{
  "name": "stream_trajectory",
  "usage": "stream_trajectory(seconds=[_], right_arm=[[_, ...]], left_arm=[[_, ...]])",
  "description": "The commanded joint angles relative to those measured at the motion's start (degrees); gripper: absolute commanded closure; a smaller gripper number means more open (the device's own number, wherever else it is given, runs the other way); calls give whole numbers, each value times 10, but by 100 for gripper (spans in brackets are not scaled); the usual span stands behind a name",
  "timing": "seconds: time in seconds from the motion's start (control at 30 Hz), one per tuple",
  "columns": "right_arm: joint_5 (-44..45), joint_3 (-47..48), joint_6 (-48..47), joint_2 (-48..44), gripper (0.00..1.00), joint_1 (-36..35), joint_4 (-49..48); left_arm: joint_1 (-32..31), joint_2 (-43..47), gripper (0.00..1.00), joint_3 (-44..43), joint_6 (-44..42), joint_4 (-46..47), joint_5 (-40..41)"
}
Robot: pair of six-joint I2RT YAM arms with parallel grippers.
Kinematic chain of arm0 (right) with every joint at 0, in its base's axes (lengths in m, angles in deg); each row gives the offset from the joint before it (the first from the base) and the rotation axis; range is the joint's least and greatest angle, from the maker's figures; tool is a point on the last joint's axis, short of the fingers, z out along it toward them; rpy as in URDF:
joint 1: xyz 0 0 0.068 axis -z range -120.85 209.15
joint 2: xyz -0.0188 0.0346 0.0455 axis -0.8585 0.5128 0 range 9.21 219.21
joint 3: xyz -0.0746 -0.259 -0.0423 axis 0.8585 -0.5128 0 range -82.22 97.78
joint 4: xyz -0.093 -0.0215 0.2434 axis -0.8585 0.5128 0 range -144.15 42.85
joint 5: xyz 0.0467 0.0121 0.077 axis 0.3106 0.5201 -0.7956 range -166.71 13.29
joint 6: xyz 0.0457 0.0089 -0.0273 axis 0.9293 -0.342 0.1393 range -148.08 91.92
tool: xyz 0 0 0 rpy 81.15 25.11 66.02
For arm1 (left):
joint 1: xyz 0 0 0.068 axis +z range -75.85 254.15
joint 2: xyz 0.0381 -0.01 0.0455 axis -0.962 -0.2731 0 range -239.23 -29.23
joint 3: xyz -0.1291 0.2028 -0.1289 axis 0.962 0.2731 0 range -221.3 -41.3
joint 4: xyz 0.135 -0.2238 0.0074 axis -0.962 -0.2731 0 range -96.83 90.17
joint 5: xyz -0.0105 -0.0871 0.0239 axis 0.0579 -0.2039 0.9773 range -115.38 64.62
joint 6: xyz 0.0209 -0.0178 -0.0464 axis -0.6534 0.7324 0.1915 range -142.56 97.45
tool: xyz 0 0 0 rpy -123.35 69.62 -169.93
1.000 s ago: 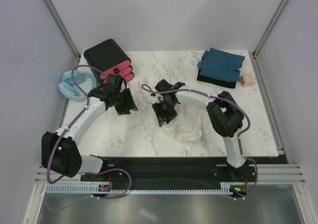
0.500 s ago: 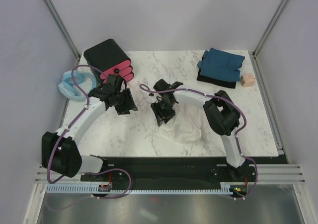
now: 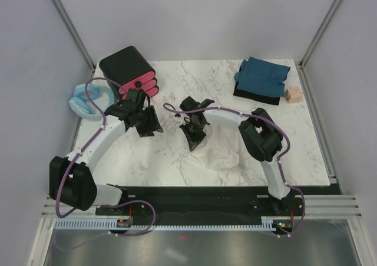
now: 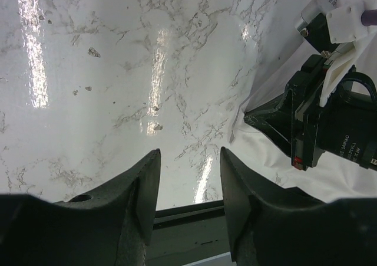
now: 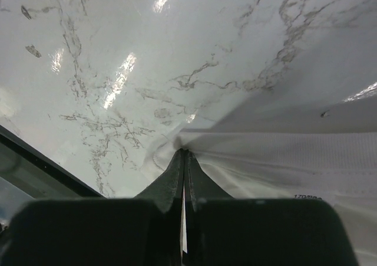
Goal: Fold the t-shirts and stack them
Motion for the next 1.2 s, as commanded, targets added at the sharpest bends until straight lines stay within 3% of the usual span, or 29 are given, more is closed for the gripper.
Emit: stream_trajectory(seconds=[0.0, 0.07, 0.1, 0.13, 0.23, 0.4, 0.53, 0.73, 0.8, 0.93, 1.17], right_arm=[[13, 6, 0, -20, 100, -3, -2], [12, 14, -1, -27, 69, -3, 0], [12, 15, -4, -27, 62, -3, 1], [13, 16, -4, -27, 40, -3, 1], [8, 17, -9, -23, 39, -3, 2], [-11, 16, -12, -14, 45, -4, 5], [-8, 15, -13, -12, 71, -4, 14], [6, -4, -16, -15, 72, -6, 16], [8, -4, -17, -13, 76, -8, 15], [8, -1, -15, -1, 100, -10, 15], [40, -1, 2, -38, 100, -10, 3]], left_arm=[[3, 12, 48, 2, -17, 0, 2], [3, 14, 48, 2, -17, 0, 2], [3, 14, 48, 2, -17, 1, 2], [3, 14, 48, 3, -16, 1, 1], [4, 16, 48, 5, -16, 1, 0], [4, 24, 48, 13, -16, 1, 3], [4, 25, 48, 17, -16, 1, 4], [5, 17, 48, 18, -16, 2, 4], [5, 18, 48, 18, -16, 3, 4], [5, 18, 48, 17, -16, 7, 2], [5, 18, 48, 16, -17, 11, 0]])
